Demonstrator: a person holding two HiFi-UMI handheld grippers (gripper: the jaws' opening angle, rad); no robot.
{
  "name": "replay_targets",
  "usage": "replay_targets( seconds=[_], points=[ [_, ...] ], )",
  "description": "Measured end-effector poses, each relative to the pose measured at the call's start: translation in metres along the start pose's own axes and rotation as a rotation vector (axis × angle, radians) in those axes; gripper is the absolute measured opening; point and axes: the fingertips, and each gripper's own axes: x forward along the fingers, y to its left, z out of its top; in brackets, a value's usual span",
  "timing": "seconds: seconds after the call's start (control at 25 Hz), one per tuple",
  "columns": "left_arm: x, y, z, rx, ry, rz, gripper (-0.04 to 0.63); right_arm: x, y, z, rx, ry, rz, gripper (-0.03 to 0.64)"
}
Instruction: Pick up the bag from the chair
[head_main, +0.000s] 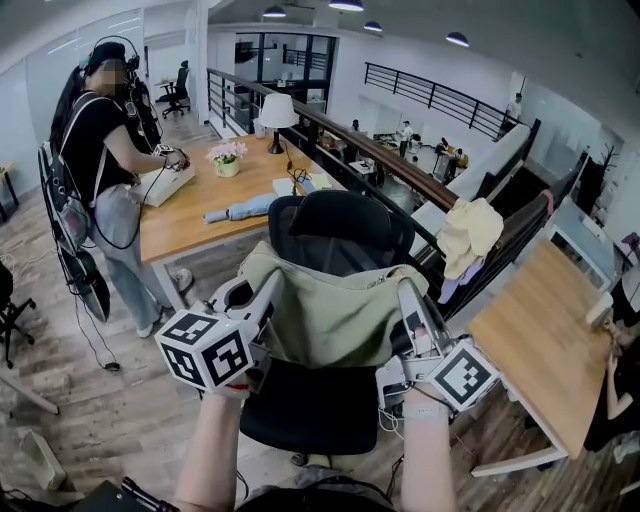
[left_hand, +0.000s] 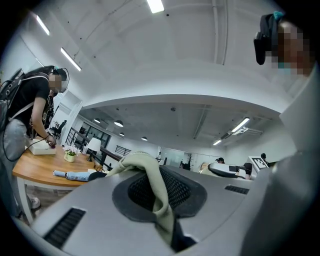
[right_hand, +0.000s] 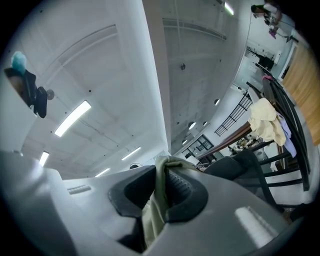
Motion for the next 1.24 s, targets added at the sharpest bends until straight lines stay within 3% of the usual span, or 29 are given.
replay_targets(
  seconds=[0.2,0.88,1.24],
  points=[
    [0.0,-0.009,0.012,0.019,-0.018,-0.015,0.017,0.001,0.018,0.014,-0.03,-0.03,0.045,0.054],
    [-0.015,-0.032,0.03,0.047,-0.059,-0.046,0.017,-0.017,0.045,0.027,-0.092,-0.068,0.036,0.054],
    [-0.021,-0.032,0.025,0.042,-0.051,-0.04,0.017,-0.026,0.035,0.018,-0.048,-0.071,-0.011,0.054]
  ],
)
